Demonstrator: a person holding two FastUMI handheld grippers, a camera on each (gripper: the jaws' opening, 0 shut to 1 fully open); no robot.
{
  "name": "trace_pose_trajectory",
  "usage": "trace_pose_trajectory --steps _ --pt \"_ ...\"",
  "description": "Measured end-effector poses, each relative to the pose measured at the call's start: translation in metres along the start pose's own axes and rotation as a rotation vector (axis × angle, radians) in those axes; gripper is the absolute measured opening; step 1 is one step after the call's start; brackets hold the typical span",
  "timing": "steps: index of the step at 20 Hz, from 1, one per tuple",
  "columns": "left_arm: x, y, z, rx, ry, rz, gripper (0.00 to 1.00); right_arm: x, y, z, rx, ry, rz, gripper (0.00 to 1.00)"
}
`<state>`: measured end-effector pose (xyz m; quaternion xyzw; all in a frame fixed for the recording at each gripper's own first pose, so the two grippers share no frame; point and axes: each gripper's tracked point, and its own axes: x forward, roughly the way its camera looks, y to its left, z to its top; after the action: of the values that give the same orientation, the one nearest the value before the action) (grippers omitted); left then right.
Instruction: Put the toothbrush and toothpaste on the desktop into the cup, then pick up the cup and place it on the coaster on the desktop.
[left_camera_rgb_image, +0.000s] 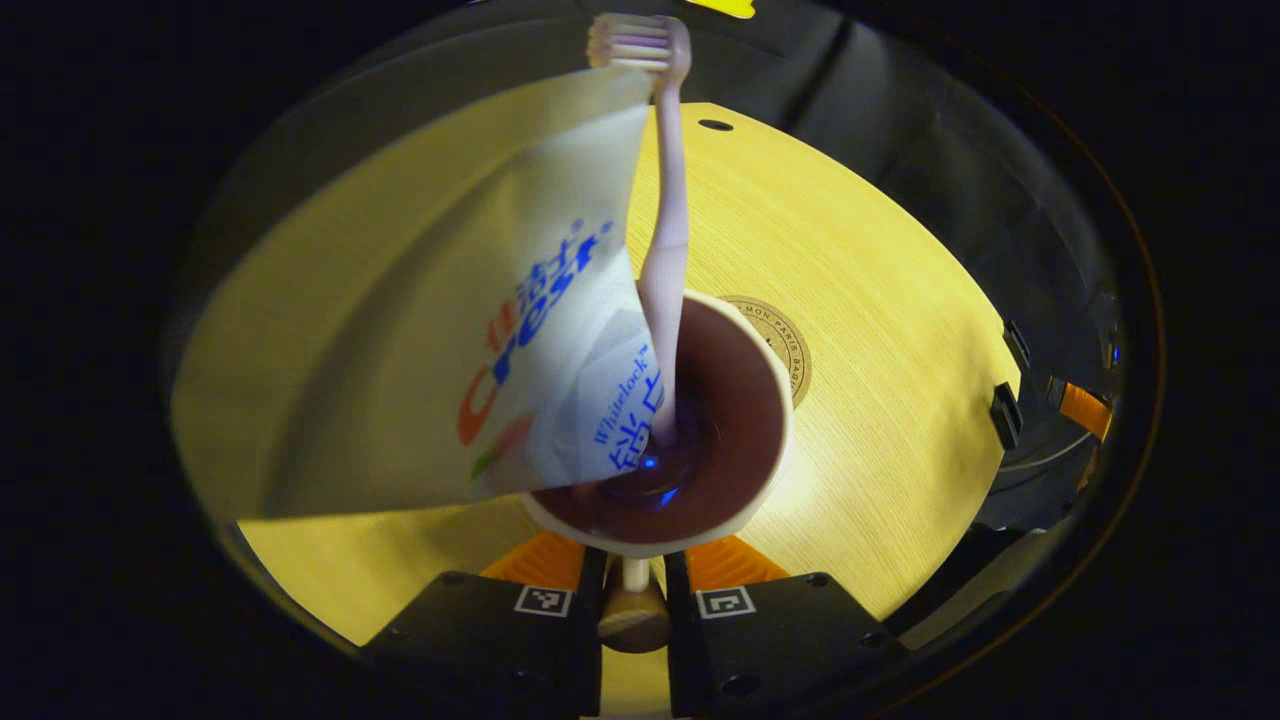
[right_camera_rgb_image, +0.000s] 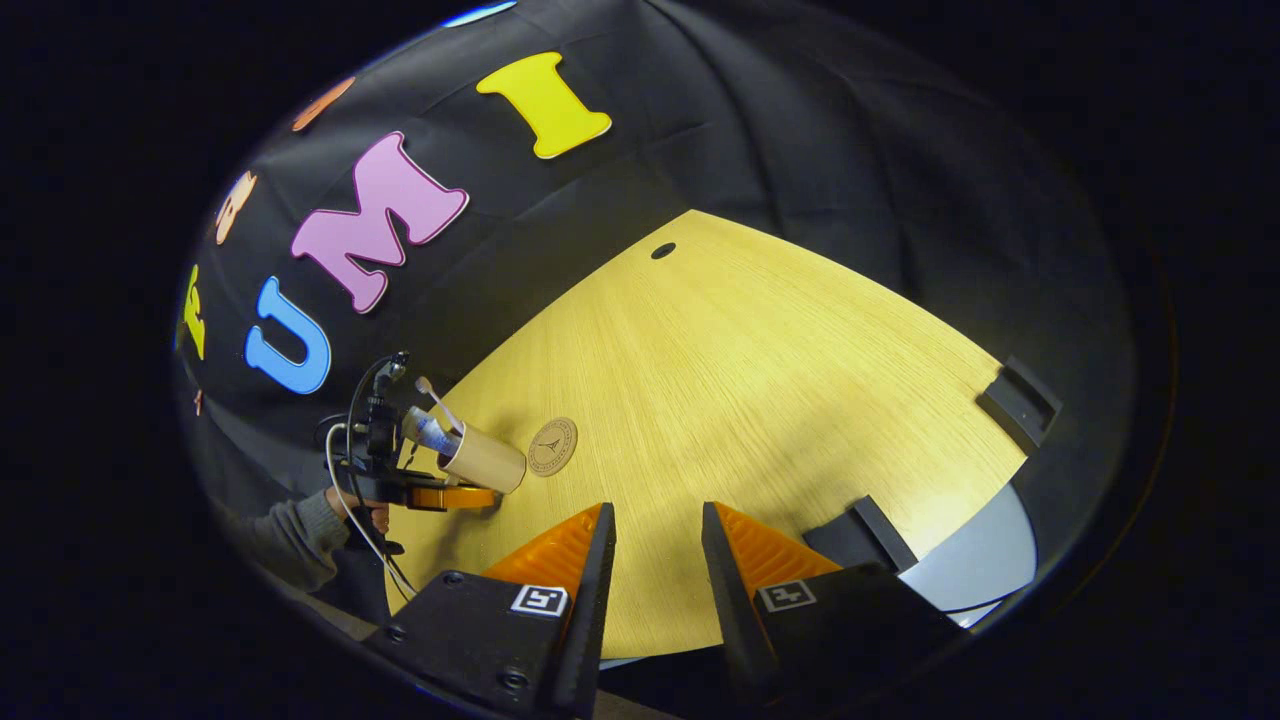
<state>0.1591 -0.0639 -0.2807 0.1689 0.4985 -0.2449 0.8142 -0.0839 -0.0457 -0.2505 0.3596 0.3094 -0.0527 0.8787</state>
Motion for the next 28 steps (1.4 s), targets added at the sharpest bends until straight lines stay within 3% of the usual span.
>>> trace_pose_trajectory --steps 7,9,10,11,13,14,15,17,18,21,22,28 --pt "-0.019 -0.024 0.025 -0.038 -0.045 0.007 0.35 0.005 -0.012 0.007 -0.001 0.022 0.040 0.54" --pt "-0.020 -0.039 0.036 -0.042 -0.054 -0.005 0.31 0.007 -0.016 0.010 0.006 0.031 0.051 0.54" --pt "-0.019 -0.044 0.040 -0.032 -0.054 -0.003 0.35 0.008 -0.018 0.012 0.005 0.034 0.057 0.54" --pt "-0.018 -0.050 0.045 -0.021 -0.050 0.003 0.31 0.009 -0.020 0.014 0.003 0.035 0.061 0.54" --pt "-0.012 -0.058 0.050 -0.008 -0.036 0.013 0.30 0.009 -0.024 0.019 0.004 0.038 0.070 0.54" --pt "-0.009 -0.061 0.053 -0.006 -0.030 0.017 0.35 0.009 -0.027 0.022 0.006 0.041 0.073 0.54" --pt "-0.006 -0.065 0.055 -0.008 -0.025 0.022 0.31 0.010 -0.029 0.023 0.006 0.042 0.076 0.54" --pt "0.001 -0.069 0.057 -0.011 -0.014 0.030 0.30 0.008 -0.035 0.026 0.003 0.045 0.078 0.54" --pt "0.004 -0.071 0.057 -0.009 -0.008 0.033 0.35 0.008 -0.037 0.028 0.002 0.045 0.078 0.54" --pt "0.012 -0.079 0.058 -0.003 0.002 0.043 0.31 0.005 -0.047 0.033 0.007 0.043 0.072 0.54" --pt "0.013 -0.079 0.058 -0.003 0.005 0.043 0.36 0.004 -0.050 0.036 0.011 0.041 0.070 0.54" --pt "0.020 -0.080 0.060 -0.010 0.015 0.059 0.31 0.004 -0.058 0.038 0.022 0.041 0.069 0.54"
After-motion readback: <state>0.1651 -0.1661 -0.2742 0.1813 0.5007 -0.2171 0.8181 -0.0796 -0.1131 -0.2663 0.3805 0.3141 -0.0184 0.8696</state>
